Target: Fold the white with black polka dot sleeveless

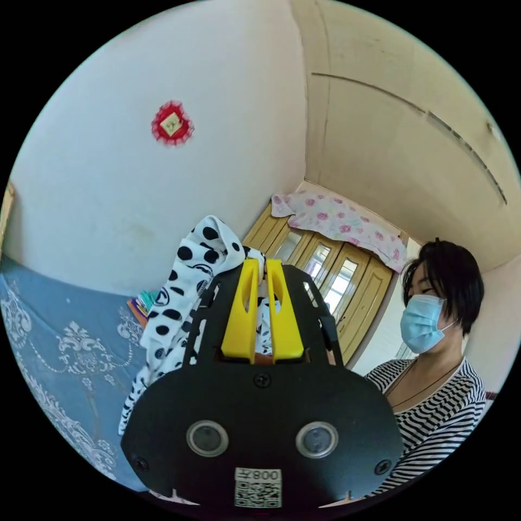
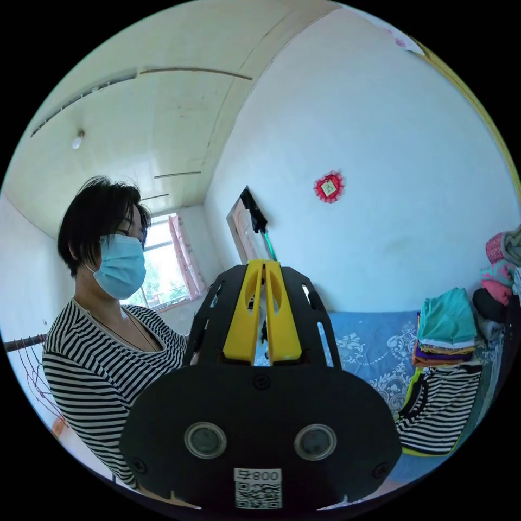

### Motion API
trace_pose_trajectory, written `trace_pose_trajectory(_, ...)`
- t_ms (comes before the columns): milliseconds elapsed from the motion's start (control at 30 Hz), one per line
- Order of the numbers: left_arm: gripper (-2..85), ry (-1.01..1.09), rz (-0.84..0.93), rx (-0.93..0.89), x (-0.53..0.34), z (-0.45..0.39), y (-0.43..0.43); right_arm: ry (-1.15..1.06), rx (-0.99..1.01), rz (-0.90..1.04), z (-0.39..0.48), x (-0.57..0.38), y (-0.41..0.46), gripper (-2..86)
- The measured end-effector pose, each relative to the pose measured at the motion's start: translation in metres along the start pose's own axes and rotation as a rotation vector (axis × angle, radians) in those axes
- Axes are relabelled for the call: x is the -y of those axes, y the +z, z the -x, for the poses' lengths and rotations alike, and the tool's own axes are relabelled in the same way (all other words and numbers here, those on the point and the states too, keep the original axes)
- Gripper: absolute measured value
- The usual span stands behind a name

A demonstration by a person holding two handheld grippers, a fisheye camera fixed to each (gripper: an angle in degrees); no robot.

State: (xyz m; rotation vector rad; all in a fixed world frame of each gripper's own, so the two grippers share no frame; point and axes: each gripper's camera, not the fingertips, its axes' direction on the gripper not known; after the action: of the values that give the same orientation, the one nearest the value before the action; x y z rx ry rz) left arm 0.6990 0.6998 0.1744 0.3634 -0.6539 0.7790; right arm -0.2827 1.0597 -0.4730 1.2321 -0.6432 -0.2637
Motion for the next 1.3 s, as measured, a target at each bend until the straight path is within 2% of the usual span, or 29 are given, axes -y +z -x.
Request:
trace_pose_trajectory(267,2.8,0.167,-0.093,0.127,-0.081,-0.071,-0.135,-0.043,0.059,0.038,0.024,0.041,0.043,0.2)
trace_pose_trajectory(467,2.7,0.212,-0.105,0.169,-0.140,-0.099,-0.200,-0.062,0.095,0.033,0.039,0.061,0.069,0.2)
trace_pose_trajectory(1000,2.8,0.322,-0.064,0.184,-0.259,-0.145,-0.308,-0.121,0.129,0.007,0.088,0.086,0.121,0.2)
trace_pose_trajectory(1300,2.7,0.473,-0.113,0.182,-0.298,-0.172,-0.349,-0.240,0.169,-0.006,0.138,0.088,0.157,0.2)
